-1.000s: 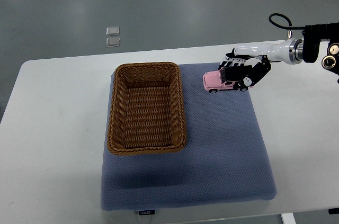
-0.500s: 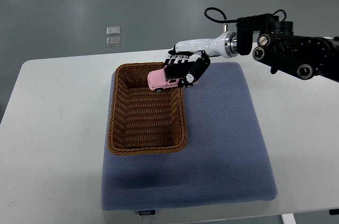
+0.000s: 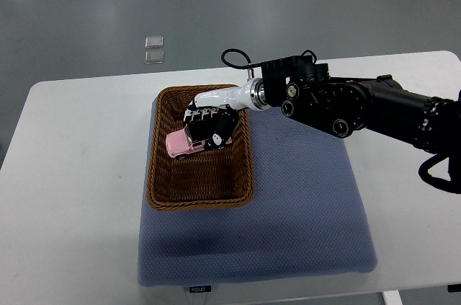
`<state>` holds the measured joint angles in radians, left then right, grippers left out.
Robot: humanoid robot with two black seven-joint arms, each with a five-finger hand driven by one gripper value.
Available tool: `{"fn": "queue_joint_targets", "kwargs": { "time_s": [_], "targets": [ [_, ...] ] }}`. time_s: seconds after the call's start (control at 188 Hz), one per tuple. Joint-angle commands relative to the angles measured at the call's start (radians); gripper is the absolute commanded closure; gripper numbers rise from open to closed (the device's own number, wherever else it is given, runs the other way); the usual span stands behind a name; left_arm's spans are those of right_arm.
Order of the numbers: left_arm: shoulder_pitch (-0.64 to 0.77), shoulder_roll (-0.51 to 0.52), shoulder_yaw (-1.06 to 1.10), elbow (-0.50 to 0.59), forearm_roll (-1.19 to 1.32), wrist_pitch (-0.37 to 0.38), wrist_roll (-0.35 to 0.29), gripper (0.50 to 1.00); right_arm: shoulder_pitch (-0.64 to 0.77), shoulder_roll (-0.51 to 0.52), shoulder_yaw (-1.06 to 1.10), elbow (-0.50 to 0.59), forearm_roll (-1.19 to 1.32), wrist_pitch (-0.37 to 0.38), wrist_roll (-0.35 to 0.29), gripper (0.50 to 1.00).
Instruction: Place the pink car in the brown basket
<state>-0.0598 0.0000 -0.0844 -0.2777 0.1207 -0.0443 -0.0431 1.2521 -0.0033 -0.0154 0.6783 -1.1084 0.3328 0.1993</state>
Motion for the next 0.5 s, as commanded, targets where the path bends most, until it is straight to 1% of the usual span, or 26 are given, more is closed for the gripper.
{"fn": "queue_joint_targets", "kwargs": {
  "time_s": [0.0,0.005,0.021,0.027,0.032,0.037,0.043,0.048,0.053,0.059,0.064,0.069,0.074,0.08,0.085,0.09,0.096,0.101,0.117,0.128,0.133,0.186,0.218,0.314,0.431,0.495],
  "targets": [
    [-0.002,0.000,0.000,0.000,0.001,0.000,0.000,0.500,-0.014,0.003,-0.001,-0.013,-0.002,-0.003,0.000,0.965],
    [-0.002,0.000,0.000,0.000,0.001,0.000,0.000,0.500,-0.014,0.003,-0.001,-0.013,-0.002,-0.003,0.000,0.965],
    [-0.002,0.000,0.000,0.000,-0.001,0.000,0.000,0.500,-0.016,0.003,-0.001,-0.013,-0.002,-0.003,-0.001,0.928],
    [-0.002,0.000,0.000,0.000,-0.001,0.000,0.000,0.500,-0.016,0.003,-0.001,-0.013,-0.002,-0.003,-0.001,0.928],
    [-0.002,0.000,0.000,0.000,0.001,0.000,0.000,0.500,-0.017,0.003,0.000,-0.013,-0.002,-0.003,0.000,0.906],
    [-0.002,0.000,0.000,0.000,0.001,0.000,0.000,0.500,-0.017,0.003,0.000,-0.013,-0.002,-0.003,0.000,0.906],
    [-0.002,0.000,0.000,0.000,0.001,0.001,0.000,0.500,-0.019,0.003,0.000,-0.014,-0.001,-0.003,-0.001,0.881],
    [-0.002,0.000,0.000,0.000,0.001,0.001,0.000,0.500,-0.019,0.003,0.000,-0.014,-0.001,-0.003,-0.001,0.881],
    [-0.002,0.000,0.000,0.000,0.001,0.000,0.000,0.500,-0.019,0.003,0.000,-0.014,-0.001,-0.001,-0.001,0.855],
    [-0.002,0.000,0.000,0.000,0.001,0.000,0.000,0.500,-0.019,0.003,0.000,-0.014,-0.001,-0.001,-0.001,0.854],
    [-0.003,0.000,0.000,0.000,0.001,0.001,0.000,0.500,-0.020,0.003,0.000,-0.014,-0.001,-0.003,0.000,0.822],
    [-0.003,0.000,0.000,0.000,0.001,0.001,0.000,0.500,-0.020,0.003,0.000,-0.014,-0.001,-0.003,0.000,0.822],
    [-0.002,0.000,0.000,0.000,0.001,0.001,0.000,0.500,-0.022,0.003,0.000,-0.014,-0.001,-0.003,-0.001,0.793],
    [-0.002,0.000,0.000,0.000,0.001,0.001,0.000,0.500,-0.022,0.003,0.000,-0.014,-0.001,-0.003,-0.001,0.793],
    [-0.003,0.000,0.000,0.000,0.001,0.000,0.000,0.500,-0.022,0.003,0.000,-0.014,-0.001,-0.003,-0.001,0.765],
    [-0.003,0.000,0.000,0.000,0.001,0.000,0.000,0.500,-0.022,0.003,0.000,-0.014,-0.001,-0.003,-0.001,0.765],
    [-0.003,0.000,0.000,0.000,0.001,0.000,0.000,0.500,-0.022,0.003,0.000,-0.014,-0.001,-0.001,-0.001,0.744],
    [-0.003,0.000,0.000,0.000,0.001,0.000,0.000,0.500,-0.022,0.003,0.000,-0.014,-0.001,-0.001,-0.001,0.744],
    [-0.003,0.000,0.000,-0.001,-0.001,0.001,0.000,0.500,-0.023,0.003,0.002,-0.014,0.001,-0.001,-0.001,0.714],
    [-0.003,0.000,0.000,-0.001,-0.001,0.001,0.000,0.500,-0.023,0.003,0.002,-0.014,0.001,-0.001,-0.001,0.713],
    [-0.003,0.000,0.000,-0.001,0.001,0.000,0.000,0.500,-0.025,0.003,0.002,-0.014,0.002,-0.001,-0.001,0.699],
    [-0.003,0.000,0.000,0.000,0.001,0.000,0.000,0.500,-0.025,0.003,0.002,-0.014,0.005,-0.001,-0.003,0.632],
    [-0.003,0.000,0.000,0.000,0.001,0.000,0.000,0.500,-0.025,0.003,0.003,-0.014,0.007,0.000,-0.003,0.605],
    [-0.002,0.000,0.000,0.000,-0.001,0.000,0.000,0.500,-0.022,0.003,0.017,-0.013,0.015,0.000,-0.003,0.589],
    [-0.003,0.000,0.000,0.000,0.001,0.001,0.000,0.500,-0.011,0.003,0.031,-0.013,0.024,-0.003,-0.003,0.589],
    [-0.003,0.000,0.000,0.000,-0.001,0.001,0.000,0.500,0.009,-0.026,0.089,-0.013,0.050,-0.001,-0.003,0.589]
  ]
}}
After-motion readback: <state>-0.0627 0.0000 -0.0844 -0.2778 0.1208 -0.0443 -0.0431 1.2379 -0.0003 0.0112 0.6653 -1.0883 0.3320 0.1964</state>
